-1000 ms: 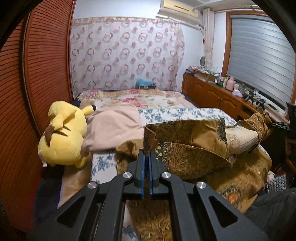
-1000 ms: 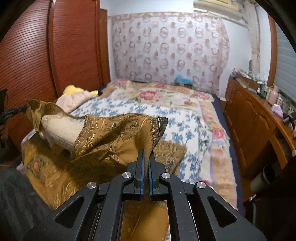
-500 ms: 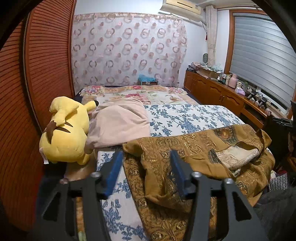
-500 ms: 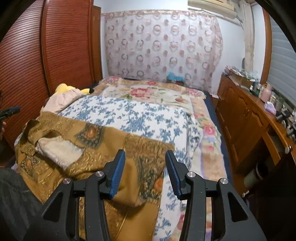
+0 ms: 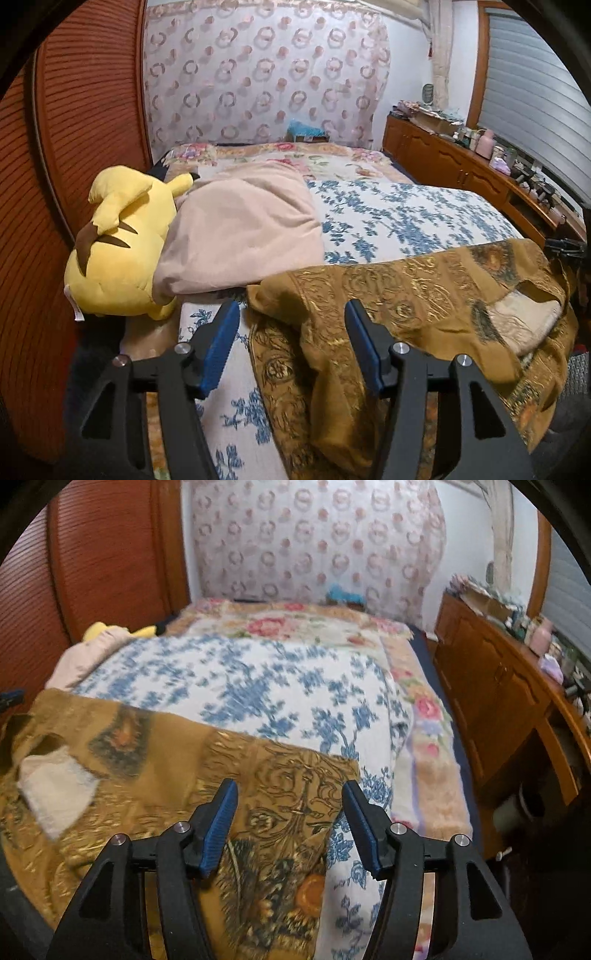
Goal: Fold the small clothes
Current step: 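Lower the folded side and open both grippers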
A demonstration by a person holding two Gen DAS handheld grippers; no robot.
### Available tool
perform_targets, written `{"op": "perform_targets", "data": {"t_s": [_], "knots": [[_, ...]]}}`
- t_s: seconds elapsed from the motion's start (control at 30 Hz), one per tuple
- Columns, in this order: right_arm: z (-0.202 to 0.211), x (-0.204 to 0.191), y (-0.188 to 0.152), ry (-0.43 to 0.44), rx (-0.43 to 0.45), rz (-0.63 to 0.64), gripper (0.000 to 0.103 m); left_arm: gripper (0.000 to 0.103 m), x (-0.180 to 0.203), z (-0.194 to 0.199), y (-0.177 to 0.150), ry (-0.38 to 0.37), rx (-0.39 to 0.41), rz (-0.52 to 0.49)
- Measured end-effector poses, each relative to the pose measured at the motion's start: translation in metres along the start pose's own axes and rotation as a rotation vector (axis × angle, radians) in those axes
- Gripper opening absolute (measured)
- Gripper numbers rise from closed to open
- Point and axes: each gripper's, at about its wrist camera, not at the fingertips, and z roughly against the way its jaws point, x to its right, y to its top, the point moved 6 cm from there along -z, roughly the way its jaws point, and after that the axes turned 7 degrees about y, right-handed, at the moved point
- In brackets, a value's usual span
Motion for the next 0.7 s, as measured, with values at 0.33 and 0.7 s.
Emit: {"op": "perform_targets", "data": {"t_s": [0.33, 0.7], "knots": [[-0.034, 0.008, -0.008, -0.014, -0.053, -0.028, 0.061, 0.058, 0.002, -0.040, -0.014, 0.004, -0.097, -0.005], [-0.047, 0.007, -0.013, -0.024, -0.065, -0.028, 0.076, 0.059, 0.003, -0.056, -0.022, 0.019, -0.146, -0.026]]}}
